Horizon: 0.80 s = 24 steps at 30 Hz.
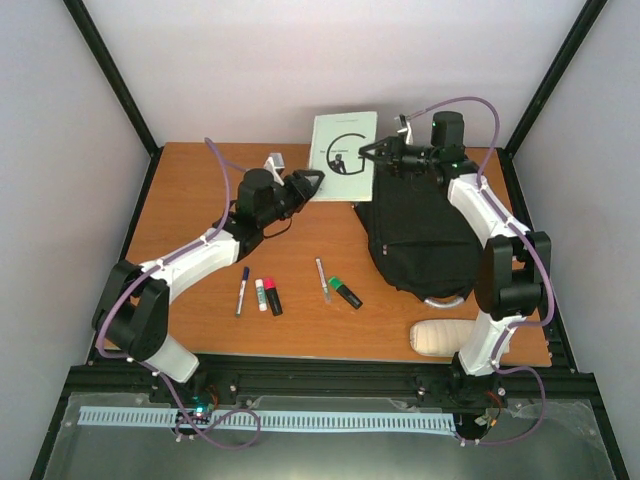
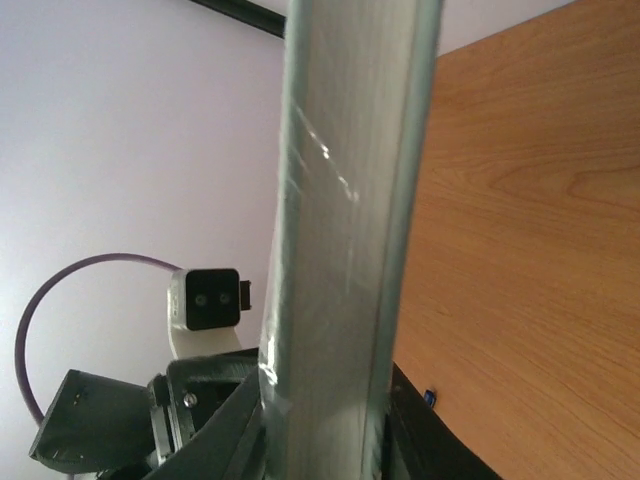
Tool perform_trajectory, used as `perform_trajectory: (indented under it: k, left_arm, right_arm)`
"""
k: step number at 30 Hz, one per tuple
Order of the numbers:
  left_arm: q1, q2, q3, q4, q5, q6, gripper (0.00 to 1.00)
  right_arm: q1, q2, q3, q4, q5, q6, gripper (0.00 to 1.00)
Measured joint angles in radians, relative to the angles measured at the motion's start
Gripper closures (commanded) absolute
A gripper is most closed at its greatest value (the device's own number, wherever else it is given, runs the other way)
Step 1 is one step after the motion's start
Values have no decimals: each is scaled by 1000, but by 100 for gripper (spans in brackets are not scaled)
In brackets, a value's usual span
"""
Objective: Pack the student bag
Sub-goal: Pick up the book from the center of the board, then adjust the student bag at the center of the board.
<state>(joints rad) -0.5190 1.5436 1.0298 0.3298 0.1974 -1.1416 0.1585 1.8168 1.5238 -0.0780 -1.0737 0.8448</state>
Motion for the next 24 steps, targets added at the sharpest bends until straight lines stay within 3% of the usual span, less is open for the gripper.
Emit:
perform_trajectory:
  k: [4,7,15,24]
  left_arm:
    - [-21,-2,20,-65,4,39,28]
    - [-26,-11,34,-106,-2,71,25]
    - [-26,7,85,-244,-2,146,28]
    - [-30,322,351,-371,113,209,32]
  right_arm:
    - [-7,0,40,-60,-3,-69,97]
    - [-40,-1,62,-106,-3,-124,97]
    - [-239,-82,33,-285,58,-356,97]
    - [-408,-374,-126,-494,177,-729,97]
